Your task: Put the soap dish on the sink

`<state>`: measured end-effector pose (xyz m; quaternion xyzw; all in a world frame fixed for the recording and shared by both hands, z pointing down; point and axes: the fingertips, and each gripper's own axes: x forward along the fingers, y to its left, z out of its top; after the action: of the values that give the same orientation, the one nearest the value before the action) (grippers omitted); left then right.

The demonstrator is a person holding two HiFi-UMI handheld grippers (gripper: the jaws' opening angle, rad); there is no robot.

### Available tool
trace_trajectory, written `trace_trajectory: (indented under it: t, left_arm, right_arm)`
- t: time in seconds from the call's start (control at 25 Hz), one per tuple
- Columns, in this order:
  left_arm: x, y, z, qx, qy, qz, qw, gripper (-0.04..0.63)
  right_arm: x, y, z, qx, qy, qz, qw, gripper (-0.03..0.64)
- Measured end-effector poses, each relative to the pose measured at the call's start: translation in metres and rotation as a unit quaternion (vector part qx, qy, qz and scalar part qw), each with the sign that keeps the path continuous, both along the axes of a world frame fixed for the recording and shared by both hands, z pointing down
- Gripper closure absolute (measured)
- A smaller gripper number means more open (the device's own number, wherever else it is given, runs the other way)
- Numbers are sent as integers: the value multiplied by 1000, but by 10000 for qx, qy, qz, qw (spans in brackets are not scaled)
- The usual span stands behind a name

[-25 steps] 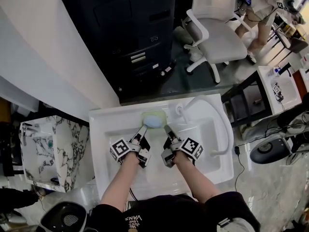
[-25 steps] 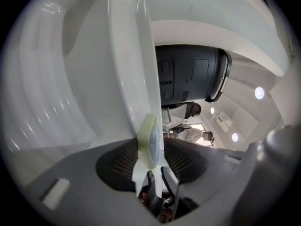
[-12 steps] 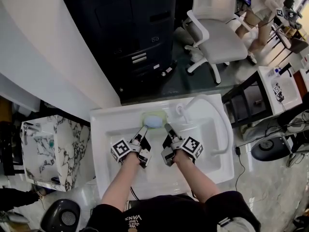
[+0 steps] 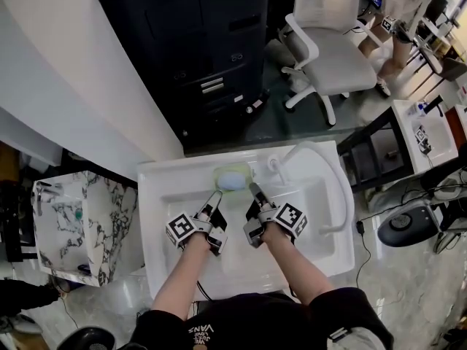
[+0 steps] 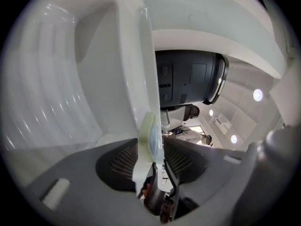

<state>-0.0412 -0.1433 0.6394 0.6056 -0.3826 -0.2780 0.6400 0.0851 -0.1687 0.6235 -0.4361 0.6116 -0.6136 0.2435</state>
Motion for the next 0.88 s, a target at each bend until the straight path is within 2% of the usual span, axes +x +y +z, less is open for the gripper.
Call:
trace_trajectory:
  t: [0.36, 0.68, 0.88]
  left_arm:
    - [-3, 3, -6, 121, -144, 90, 9998, 413]
    - [-2, 11, -24, 560, -855, 525, 9934, 413]
    - [-1, 19, -37, 838, -1240, 787, 9856, 426]
  right_arm:
    - [3, 6, -6, 65, 136, 3, 9999, 518]
    - [0, 22, -19, 317, 729, -219, 9966, 523]
    - [4, 39, -23, 317, 991, -87, 9945, 588]
